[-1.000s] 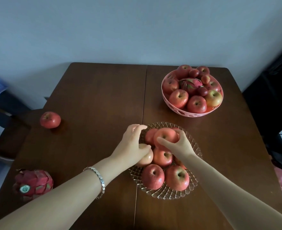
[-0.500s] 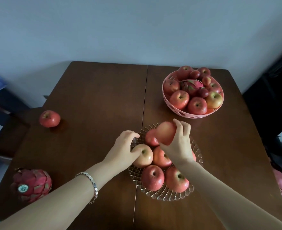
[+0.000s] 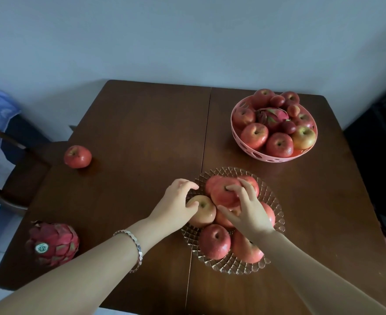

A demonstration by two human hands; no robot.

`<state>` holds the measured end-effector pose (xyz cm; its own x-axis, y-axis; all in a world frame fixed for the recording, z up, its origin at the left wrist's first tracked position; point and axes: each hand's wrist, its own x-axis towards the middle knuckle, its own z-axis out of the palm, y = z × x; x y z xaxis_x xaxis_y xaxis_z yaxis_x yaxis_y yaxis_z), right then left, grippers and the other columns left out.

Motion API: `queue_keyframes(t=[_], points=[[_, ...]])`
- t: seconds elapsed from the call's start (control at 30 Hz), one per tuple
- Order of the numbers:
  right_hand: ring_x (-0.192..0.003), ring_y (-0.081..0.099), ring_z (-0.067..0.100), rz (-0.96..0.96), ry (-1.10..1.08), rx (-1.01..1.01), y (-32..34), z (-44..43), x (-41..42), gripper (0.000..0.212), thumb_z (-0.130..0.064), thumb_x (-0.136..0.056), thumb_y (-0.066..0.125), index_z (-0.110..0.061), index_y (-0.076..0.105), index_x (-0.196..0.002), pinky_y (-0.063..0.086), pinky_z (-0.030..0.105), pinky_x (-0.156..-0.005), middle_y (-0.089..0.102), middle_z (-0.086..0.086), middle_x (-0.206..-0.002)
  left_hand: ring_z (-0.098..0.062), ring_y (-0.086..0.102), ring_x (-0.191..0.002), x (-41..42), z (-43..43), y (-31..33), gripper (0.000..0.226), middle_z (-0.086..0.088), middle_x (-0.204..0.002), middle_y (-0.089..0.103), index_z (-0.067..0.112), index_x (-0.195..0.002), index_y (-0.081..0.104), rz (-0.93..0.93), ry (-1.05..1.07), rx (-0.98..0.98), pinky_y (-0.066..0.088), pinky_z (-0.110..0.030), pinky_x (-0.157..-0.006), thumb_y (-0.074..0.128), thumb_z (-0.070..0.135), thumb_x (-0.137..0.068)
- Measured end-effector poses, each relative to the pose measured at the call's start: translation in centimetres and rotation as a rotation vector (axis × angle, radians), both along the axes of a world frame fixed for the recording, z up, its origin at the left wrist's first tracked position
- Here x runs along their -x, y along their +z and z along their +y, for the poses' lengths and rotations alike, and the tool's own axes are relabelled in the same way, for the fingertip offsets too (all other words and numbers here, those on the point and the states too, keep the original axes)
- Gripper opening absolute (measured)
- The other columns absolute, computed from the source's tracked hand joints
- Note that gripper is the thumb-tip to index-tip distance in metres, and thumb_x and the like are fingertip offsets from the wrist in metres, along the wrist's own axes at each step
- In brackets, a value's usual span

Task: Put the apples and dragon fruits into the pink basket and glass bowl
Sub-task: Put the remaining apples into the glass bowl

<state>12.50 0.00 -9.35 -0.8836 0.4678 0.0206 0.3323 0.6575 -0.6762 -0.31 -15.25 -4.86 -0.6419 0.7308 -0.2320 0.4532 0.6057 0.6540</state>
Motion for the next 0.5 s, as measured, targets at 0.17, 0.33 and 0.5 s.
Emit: queue_keyframes(t=[0.17, 0.33, 0.5], points=[[-0.109, 0.055, 0.040, -0.003, -0.061, -0.083, 0.0, -0.7, 0.8, 0.055, -0.026, -0.068, 0.083, -0.030, 0.043, -0.105, 0.052, 0.032, -0.073, 0.045, 0.025, -0.133, -0.012, 0.042, -0.124, 0.0, 0.0, 0.0, 0.034, 0.004, -0.134, 0.041, 0.020, -0.125, 0.051, 0.004, -0.006, -0.006, 0.034, -0.019, -0.096, 0.055, 0.019, -0.090], [-0.095, 0.058, 0.042, -0.090, -0.068, -0.230, 1.1, -0.8, 1.0, 0.055, -0.040, -0.062, 0.083, -0.024, 0.045, -0.098, 0.055, 0.045, -0.073, 0.054, 0.023, -0.111, -0.013, 0.043, -0.123, 0.4, -0.6, 0.0, 0.035, 0.004, -0.134, 0.042, 0.020, -0.125, 0.051, 0.000, 0.015, 0.005, 0.039, -0.022, -0.097, 0.056, 0.020, -0.091], [-0.094, 0.059, 0.037, -0.322, -0.080, -0.311, 3.2, -0.5, 1.5, 0.064, -0.059, -0.073, 0.066, -0.015, 0.051, -0.117, 0.048, 0.040, -0.079, 0.051, 0.016, -0.109, -0.013, 0.043, -0.124, 0.7, -0.9, -0.7, 0.034, 0.002, -0.132, 0.046, 0.019, -0.124, 0.052, -0.013, 0.013, 0.013, 0.033, -0.018, -0.097, 0.056, 0.020, -0.091]])
